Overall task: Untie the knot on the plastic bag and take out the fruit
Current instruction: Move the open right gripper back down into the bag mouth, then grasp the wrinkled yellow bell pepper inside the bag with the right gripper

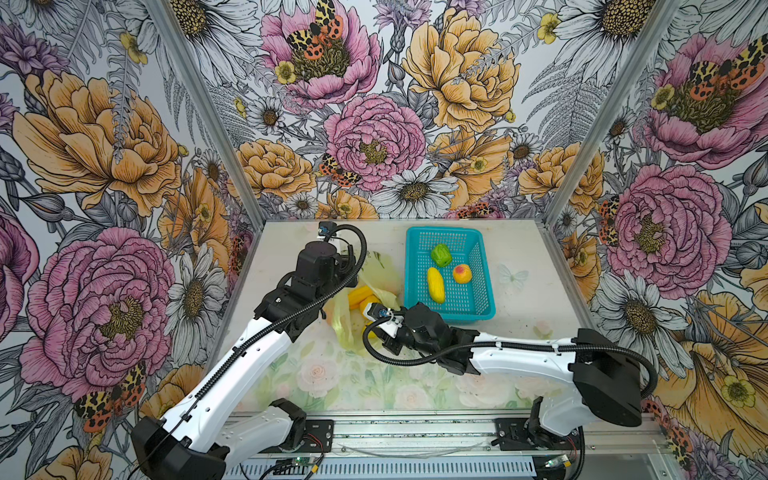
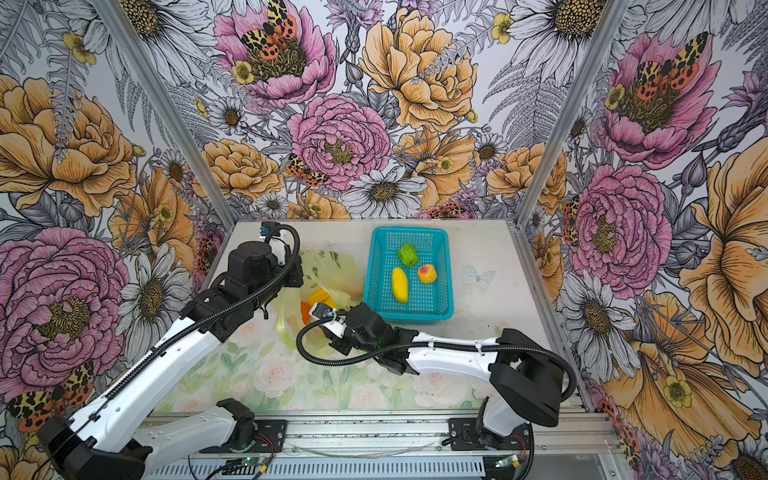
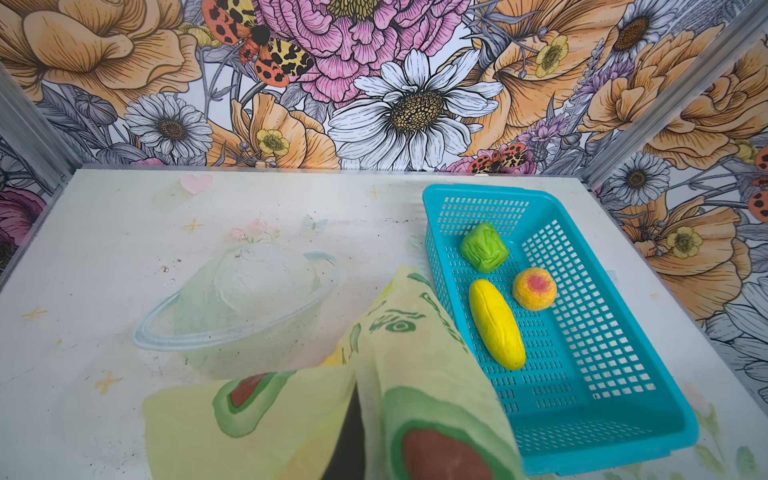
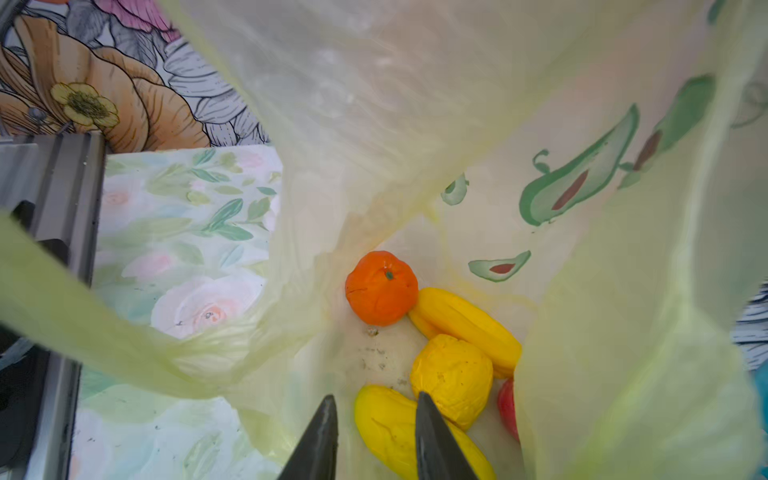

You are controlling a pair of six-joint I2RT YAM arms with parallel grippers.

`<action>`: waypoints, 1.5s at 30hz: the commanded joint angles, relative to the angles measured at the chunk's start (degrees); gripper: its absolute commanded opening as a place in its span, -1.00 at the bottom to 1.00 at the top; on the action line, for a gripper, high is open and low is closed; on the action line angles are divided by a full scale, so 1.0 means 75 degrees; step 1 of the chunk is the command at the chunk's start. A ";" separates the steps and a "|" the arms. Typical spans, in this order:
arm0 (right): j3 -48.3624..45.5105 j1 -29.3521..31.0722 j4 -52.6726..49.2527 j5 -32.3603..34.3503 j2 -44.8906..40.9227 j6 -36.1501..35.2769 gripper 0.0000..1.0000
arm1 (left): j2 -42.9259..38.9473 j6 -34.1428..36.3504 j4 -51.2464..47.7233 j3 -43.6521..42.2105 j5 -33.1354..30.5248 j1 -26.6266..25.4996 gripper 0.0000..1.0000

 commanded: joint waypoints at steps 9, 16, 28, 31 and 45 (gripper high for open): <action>0.1982 -0.0058 -0.0356 0.2178 0.2435 0.0392 -0.16 | 0.0031 -0.0045 0.0168 -0.0056 0.0047 0.0068 -1.00; 0.2578 -0.0079 -0.0480 0.3502 0.3294 0.0801 0.28 | 0.0015 -0.0051 0.0171 -0.0065 0.0064 0.0056 -1.00; 0.3496 -0.0439 -0.1218 0.3968 0.4404 0.1446 0.65 | -0.0046 -0.0039 0.0168 -0.0080 0.0110 0.0043 -1.00; 0.3613 -0.0459 -0.1322 0.3751 0.4532 0.1503 0.43 | -0.0081 -0.0027 0.0154 -0.0088 0.0106 0.0050 -1.00; 0.2025 -0.0062 -0.0204 0.3028 0.2507 0.1628 -0.32 | 0.0079 -0.0035 0.0143 -0.0036 0.0031 0.0051 -1.00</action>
